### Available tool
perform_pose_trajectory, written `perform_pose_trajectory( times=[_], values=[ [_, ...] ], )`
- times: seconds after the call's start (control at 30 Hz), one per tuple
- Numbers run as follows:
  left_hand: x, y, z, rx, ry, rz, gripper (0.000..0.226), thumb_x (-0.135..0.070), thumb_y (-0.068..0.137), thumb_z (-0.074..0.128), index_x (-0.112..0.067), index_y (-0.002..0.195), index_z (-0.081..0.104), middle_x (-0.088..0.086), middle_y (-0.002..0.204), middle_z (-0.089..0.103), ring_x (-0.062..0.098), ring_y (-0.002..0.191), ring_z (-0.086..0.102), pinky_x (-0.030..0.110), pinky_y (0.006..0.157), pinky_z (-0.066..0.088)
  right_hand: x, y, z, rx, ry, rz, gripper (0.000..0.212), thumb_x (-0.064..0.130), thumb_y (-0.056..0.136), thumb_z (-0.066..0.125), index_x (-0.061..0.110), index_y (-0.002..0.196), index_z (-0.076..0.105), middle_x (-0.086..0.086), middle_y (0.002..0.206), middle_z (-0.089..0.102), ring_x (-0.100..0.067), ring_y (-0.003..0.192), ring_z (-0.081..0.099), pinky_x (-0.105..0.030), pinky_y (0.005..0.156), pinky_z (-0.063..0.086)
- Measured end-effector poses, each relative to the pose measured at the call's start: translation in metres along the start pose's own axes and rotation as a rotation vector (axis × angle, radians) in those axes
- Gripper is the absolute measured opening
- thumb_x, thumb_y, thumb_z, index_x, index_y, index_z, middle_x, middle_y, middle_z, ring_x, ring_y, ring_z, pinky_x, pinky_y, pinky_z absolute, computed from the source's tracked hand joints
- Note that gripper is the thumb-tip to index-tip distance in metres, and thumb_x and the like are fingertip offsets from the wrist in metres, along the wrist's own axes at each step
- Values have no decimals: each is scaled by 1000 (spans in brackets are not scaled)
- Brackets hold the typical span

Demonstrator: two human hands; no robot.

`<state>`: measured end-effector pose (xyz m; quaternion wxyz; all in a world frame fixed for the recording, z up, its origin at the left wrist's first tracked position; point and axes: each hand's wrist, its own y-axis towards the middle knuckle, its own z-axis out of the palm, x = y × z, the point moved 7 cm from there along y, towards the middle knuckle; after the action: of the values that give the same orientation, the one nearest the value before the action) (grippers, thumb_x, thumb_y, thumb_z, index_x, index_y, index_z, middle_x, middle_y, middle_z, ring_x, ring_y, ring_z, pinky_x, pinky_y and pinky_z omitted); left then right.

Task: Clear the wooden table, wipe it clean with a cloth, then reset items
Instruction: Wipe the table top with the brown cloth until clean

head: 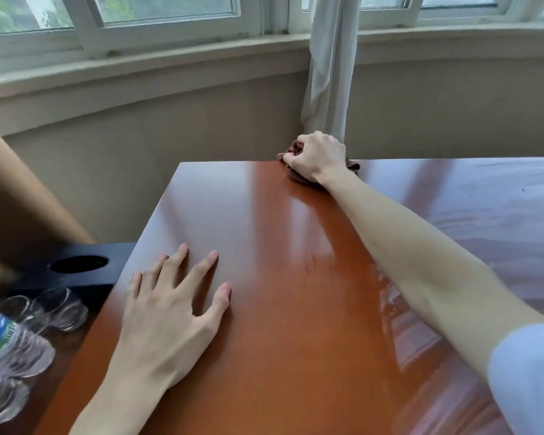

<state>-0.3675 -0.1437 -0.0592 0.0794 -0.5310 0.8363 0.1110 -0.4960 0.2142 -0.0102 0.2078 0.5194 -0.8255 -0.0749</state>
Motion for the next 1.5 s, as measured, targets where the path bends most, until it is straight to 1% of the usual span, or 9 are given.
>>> perform_pose_trajectory(
  times=[0.17, 0.3, 0.43, 0.53, 0.63, 0.97, 1.1, 1.27, 1.5],
  values=[
    [-1, -3, -3, 8, -12, -1, 75, -78, 81, 15, -54, 151, 31, -6, 164, 25, 19, 153, 13, 46, 125, 10, 17, -57, -17, 15, 9, -20, 38, 54, 84, 57, 24, 101, 71, -11, 105, 61, -39, 104, 59, -41, 85, 45],
    [-5, -5, -4, 31, -6, 3, 67, -75, 89, 22, -51, 151, 33, -2, 164, 27, 23, 152, 17, 49, 124, 9, 50, -186, -53, 78, 66, -170, 33, 53, 80, 57, 22, 89, 65, -6, 94, 57, -34, 89, 57, -38, 78, 47],
    [-7, -9, -7, 53, 6, 16, 59, -66, 97, 31, -48, 153, 32, 2, 163, 27, 26, 151, 19, 51, 124, 8, 73, -328, -101, 60, 95, -335, 33, 56, 78, 56, 26, 88, 65, 0, 90, 55, -27, 82, 52, -36, 73, 48],
    [-8, -11, -9, 61, 10, 21, 59, -65, 98, 31, -46, 154, 32, 3, 164, 27, 27, 151, 18, 52, 123, 9, 78, -385, -120, 78, 117, -428, 32, 56, 78, 57, 26, 88, 64, 2, 90, 55, -24, 82, 50, -34, 72, 44],
    [-9, -10, -9, 56, 2, 29, 59, -63, 98, 32, -45, 154, 32, 3, 165, 25, 26, 152, 16, 52, 124, 8, 75, -352, -112, 114, 85, -392, 36, 60, 77, 54, 28, 89, 64, 4, 92, 55, -23, 86, 53, -34, 74, 46],
    [0, 0, 3, 19, 23, 6, 71, -75, 83, 11, -57, 151, 21, -10, 165, 18, 16, 153, 7, 42, 125, 3, 23, -52, -11, 23, 28, -32, 46, 58, 84, 57, 30, 116, 72, -10, 114, 65, -37, 111, 59, -40, 89, 45],
    [1, 1, 2, 10, 31, -12, 71, -77, 83, 9, -60, 151, 18, -14, 166, 14, 13, 154, 4, 41, 125, 2, 21, -7, 5, -1, 17, 18, 46, 58, 84, 56, 28, 116, 73, -9, 116, 66, -38, 112, 59, -40, 91, 45],
    [-3, -3, -2, 36, -6, -17, 69, -75, 86, 15, -57, 152, 22, -9, 166, 17, 17, 154, 6, 44, 125, 2, 29, -62, -15, 35, 30, -34, 42, 55, 85, 57, 25, 111, 71, -11, 112, 61, -38, 110, 57, -42, 90, 44],
    [-7, -7, -4, 63, 3, 12, 59, -65, 97, 29, -48, 153, 31, 0, 165, 23, 25, 152, 15, 50, 124, 6, 66, -277, -85, 110, 41, -214, 41, 58, 80, 53, 23, 96, 65, -5, 99, 58, -30, 94, 54, -39, 81, 48]
  ],
)
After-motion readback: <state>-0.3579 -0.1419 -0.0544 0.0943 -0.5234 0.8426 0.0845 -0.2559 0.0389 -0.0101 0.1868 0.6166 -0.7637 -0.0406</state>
